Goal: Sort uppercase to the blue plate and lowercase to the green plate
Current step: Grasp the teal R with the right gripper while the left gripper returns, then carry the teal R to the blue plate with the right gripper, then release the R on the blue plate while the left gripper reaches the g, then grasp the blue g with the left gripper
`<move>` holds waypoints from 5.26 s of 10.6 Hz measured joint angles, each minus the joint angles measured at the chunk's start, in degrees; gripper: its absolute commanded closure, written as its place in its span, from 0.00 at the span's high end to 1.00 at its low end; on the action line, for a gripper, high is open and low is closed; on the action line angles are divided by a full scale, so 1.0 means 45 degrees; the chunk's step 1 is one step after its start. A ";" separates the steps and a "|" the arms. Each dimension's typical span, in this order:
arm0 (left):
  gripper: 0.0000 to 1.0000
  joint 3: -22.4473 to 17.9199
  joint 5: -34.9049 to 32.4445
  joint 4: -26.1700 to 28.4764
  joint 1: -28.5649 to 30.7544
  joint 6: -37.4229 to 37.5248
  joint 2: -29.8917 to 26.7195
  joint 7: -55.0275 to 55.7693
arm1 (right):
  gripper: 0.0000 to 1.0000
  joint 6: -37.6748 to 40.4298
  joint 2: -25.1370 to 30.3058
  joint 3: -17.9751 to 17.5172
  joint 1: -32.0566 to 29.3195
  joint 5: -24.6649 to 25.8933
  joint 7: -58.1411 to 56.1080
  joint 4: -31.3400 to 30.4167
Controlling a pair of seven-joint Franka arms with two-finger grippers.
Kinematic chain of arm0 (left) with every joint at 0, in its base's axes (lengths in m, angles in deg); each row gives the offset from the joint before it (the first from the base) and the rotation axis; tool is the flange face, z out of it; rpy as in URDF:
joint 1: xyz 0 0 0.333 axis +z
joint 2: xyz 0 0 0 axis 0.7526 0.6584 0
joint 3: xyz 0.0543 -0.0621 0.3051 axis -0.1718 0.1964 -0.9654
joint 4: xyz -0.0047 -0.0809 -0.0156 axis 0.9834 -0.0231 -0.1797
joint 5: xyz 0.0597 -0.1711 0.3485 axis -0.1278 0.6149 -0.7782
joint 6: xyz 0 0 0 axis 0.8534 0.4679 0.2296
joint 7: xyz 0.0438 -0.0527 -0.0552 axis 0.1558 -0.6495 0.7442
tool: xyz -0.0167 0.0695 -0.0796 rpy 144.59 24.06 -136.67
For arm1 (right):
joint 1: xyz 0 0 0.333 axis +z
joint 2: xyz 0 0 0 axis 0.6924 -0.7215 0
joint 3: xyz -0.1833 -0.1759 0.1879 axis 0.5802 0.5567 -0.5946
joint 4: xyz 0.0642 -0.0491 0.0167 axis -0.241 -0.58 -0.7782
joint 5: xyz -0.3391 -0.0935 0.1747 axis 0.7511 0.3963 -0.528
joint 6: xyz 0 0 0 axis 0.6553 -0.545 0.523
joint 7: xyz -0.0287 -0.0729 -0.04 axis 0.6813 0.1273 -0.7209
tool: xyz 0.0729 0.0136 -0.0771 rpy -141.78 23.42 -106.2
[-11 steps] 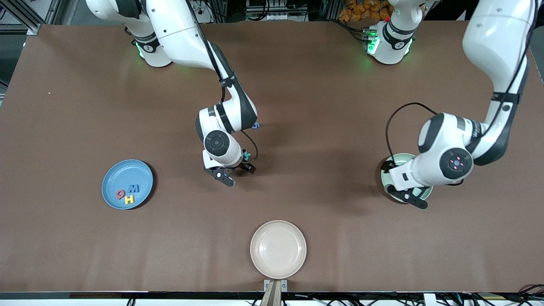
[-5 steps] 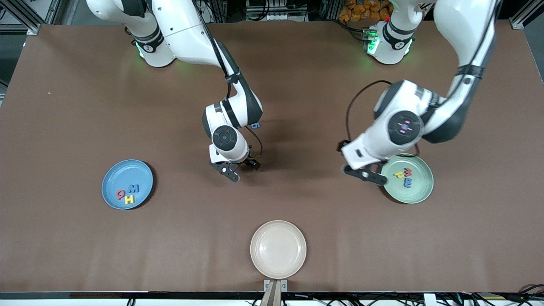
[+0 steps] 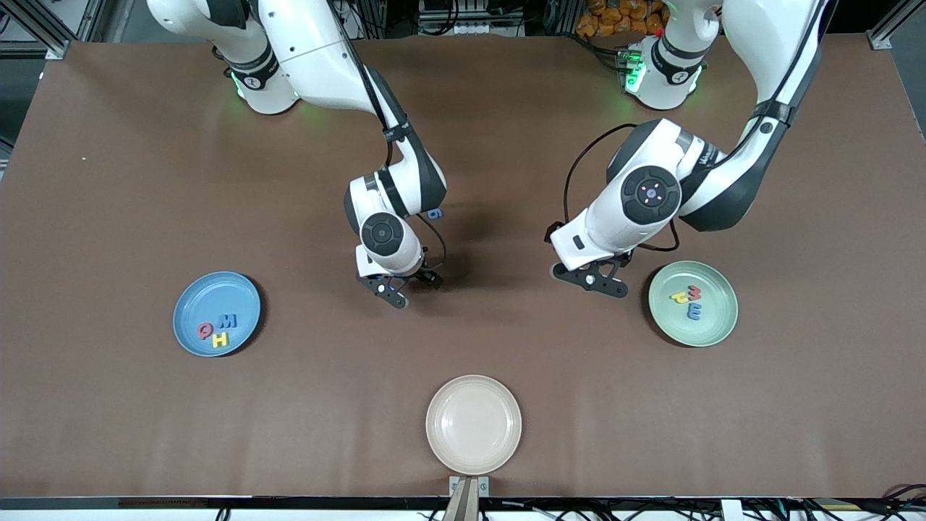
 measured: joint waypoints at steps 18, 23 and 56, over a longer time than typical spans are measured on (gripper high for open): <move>1.00 0.1706 0.0007 0.0535 0.0031 0.0026 -0.1354 0.0050 | 0.00 0.0406 0.1401 0.0068 -0.1285 0.0452 -0.3005 -0.0575; 1.00 0.2854 -0.0252 0.1034 -0.0984 -0.1818 -0.0847 0.0201 | 0.00 0.1138 0.1933 0.0030 -0.5825 0.1814 -1.0303 -0.0617; 0.39 -0.0458 -0.5348 -0.1012 -0.7335 -0.5826 0.5740 -0.4572 | 1.00 1.0005 0.9439 -0.4354 -1.1771 0.5758 -1.3299 0.2458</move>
